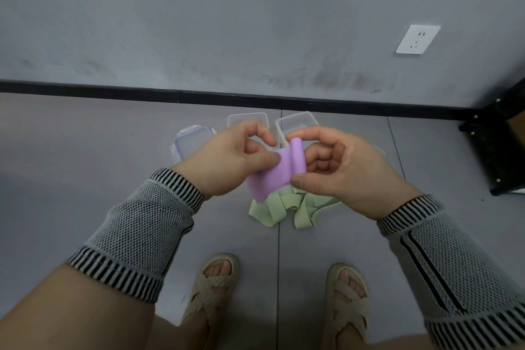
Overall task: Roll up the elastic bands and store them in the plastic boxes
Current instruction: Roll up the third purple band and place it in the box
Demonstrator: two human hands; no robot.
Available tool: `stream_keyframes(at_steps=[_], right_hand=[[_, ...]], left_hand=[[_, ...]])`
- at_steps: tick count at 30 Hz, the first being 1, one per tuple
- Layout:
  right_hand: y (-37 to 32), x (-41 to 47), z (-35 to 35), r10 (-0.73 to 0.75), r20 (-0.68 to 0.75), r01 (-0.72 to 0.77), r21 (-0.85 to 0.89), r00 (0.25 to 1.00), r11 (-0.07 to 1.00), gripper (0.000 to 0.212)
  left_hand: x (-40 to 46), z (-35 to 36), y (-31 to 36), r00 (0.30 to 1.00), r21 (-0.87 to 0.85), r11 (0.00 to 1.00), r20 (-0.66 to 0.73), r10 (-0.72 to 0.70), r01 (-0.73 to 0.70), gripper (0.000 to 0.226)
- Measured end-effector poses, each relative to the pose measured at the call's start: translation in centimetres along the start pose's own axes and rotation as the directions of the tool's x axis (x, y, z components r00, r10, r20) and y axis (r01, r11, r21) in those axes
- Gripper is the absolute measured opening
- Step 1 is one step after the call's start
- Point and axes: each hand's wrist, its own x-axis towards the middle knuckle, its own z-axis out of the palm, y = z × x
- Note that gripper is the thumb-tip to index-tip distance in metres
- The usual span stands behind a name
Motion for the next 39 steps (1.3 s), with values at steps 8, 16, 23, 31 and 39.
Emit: stream_keyframes(at_steps=[8, 16, 23, 31, 39], right_hand=[[0.3, 0.2, -0.2, -0.047, -0.026, 0.045, -0.058, 0.999, 0.997, 0.056], [0.8, 0.6, 0.6, -0.147, -0.065, 0.116, -0.345, 0.987, 0.931, 0.062], [1.2, 1.0, 1.3, -0.171, -0.090, 0.123, -0.391, 0.981, 0.912, 0.069], [0.3, 0.5, 1.4, -0.064, -0.186, 0.073, 0.043, 0.981, 0.996, 0.027], [0.5, 0.8, 1.6, -0.070, -0.249, 0.095, 0.088, 0.966, 0.992, 0.025]], left_hand=[[-0.2, 0.0, 0.8, 0.993, 0.020, 0.996, -0.077, 0.091, -0.090, 0.015], [0.1, 0.9, 1.0, 0.974, 0.028, 0.999, -0.225, 0.038, -0.033, 0.019], [0.4, 1.5, 1.0, 0.948, -0.002, 1.000, -0.319, -0.018, 0.019, 0.022], [-0.1, 0.4, 1.3, 0.952, -0.208, 0.978, -0.300, -0.066, 0.002, 0.008], [-0.2, 0.6, 1.6, 0.957, -0.180, 0.983, -0.289, -0.032, -0.022, 0.003]])
